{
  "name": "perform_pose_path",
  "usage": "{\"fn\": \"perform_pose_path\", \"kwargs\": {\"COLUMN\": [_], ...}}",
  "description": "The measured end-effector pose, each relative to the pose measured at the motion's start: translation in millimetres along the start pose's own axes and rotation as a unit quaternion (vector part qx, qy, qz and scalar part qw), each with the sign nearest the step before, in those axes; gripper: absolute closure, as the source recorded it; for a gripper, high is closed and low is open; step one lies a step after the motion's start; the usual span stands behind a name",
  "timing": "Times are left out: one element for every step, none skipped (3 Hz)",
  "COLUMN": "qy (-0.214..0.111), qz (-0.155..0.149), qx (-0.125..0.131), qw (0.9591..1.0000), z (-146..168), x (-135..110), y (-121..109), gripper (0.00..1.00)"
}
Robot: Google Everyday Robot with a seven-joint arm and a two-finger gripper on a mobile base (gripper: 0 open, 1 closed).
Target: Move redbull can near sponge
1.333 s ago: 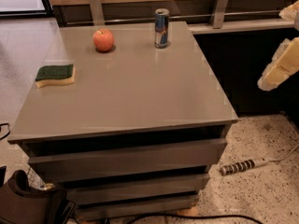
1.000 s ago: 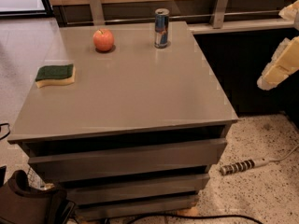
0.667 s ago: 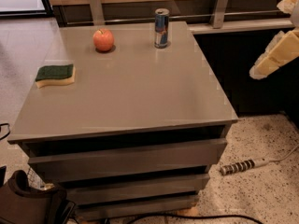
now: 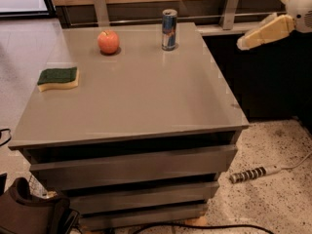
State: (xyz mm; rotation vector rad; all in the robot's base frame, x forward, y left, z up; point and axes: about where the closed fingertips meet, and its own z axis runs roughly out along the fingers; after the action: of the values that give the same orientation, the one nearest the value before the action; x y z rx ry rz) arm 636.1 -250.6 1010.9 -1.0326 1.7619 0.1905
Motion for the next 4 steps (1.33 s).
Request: {"fn": "perform_pose_path", "kwargs": {"qy": [-0.097, -0.133, -0.126, -0.127], "qz": [0.056, 0.079, 0.057, 0.06], "qx": [-0.033, -0.052, -0.081, -0.087], "qw": [0.9932, 0.9866, 0.9871, 0.9863], "z": [40, 60, 68, 83], "x": [-15, -22, -38, -38], "y": [-18, -22, -18, -18], "gripper": [0.0, 0.0, 0.0, 0.0]}}
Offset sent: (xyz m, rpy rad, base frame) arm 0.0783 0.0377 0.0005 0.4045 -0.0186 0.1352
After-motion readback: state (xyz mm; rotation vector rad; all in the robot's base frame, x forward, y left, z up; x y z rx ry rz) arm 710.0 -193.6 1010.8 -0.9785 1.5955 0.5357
